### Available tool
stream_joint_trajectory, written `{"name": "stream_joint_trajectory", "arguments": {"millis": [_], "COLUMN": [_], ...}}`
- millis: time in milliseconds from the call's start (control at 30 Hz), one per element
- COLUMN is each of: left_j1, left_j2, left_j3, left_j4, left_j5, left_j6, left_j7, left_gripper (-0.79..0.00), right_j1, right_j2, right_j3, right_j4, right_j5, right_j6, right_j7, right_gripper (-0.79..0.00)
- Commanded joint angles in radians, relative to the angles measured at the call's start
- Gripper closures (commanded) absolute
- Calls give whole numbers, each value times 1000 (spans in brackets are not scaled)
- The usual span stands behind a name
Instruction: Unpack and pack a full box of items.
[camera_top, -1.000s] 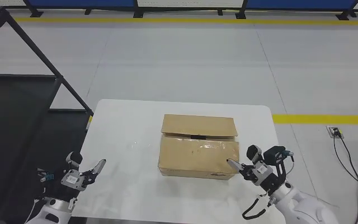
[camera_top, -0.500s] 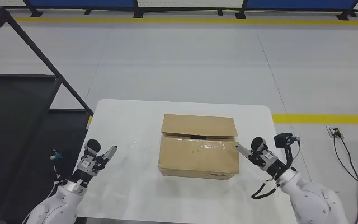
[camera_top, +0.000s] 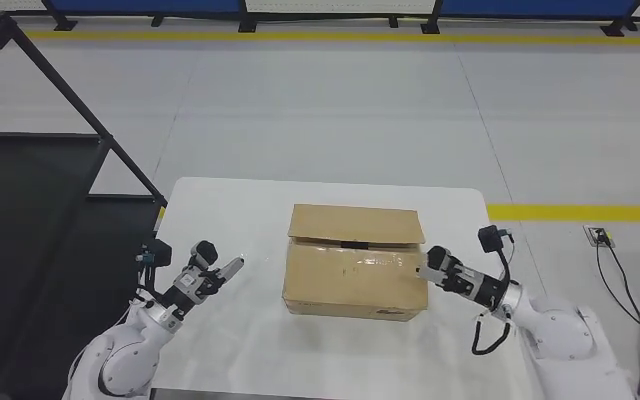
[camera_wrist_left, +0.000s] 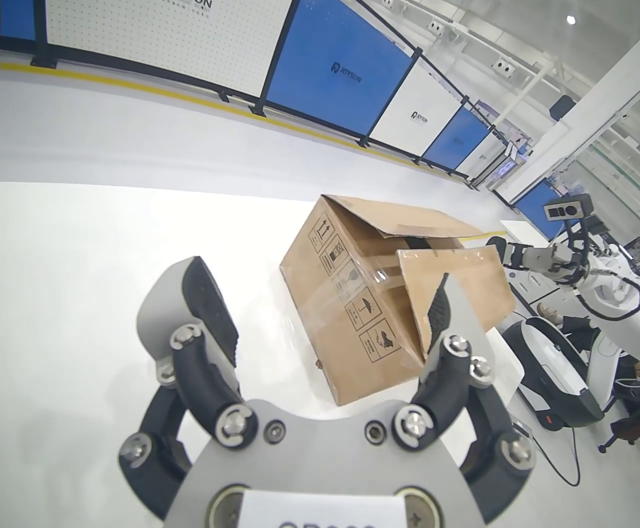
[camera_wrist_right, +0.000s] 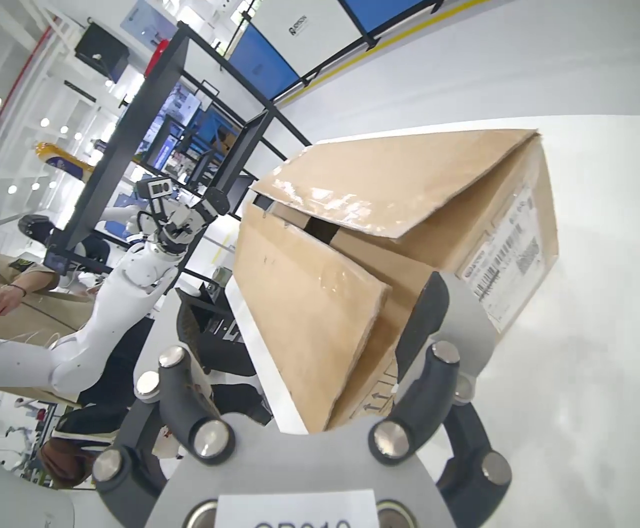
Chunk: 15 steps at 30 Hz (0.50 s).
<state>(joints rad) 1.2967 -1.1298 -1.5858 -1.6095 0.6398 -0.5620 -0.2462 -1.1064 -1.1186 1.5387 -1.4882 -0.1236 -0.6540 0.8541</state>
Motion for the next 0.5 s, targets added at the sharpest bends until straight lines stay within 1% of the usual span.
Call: {"name": "stream_joint_trajectory", "arguments": {"millis": [0, 100, 200, 233, 333, 467], "left_j1": [-2, -6, -10, -11, -12, -17], "left_j2": [1, 1, 1, 1, 1, 1], "left_j3": [2, 3, 4, 5, 16, 39], "left_j4": [10, 19, 15, 10, -6, -27], "left_j5": [1, -5, -16, -19, -18, -6], "left_j6": [0, 3, 7, 8, 2, -9], "left_j7": [3, 10, 14, 14, 14, 5], "left_gripper": [-785, -785, -785, -785, -785, -785], "right_j1": [6, 13, 15, 13, -18, -98], "right_j2": [4, 11, 22, 28, 55, 101], "right_j3": [-1, 2, 8, 10, 15, 24], "right_j4": [-2, -6, -19, -32, -112, -214], "right_j5": [61, 153, 268, 301, 336, 352], "right_j6": [-25, -59, -107, -105, -85, -107], "right_j7": [26, 87, 183, 207, 227, 206], "right_gripper": [-785, -785, -785, -785, -785, -785]}}
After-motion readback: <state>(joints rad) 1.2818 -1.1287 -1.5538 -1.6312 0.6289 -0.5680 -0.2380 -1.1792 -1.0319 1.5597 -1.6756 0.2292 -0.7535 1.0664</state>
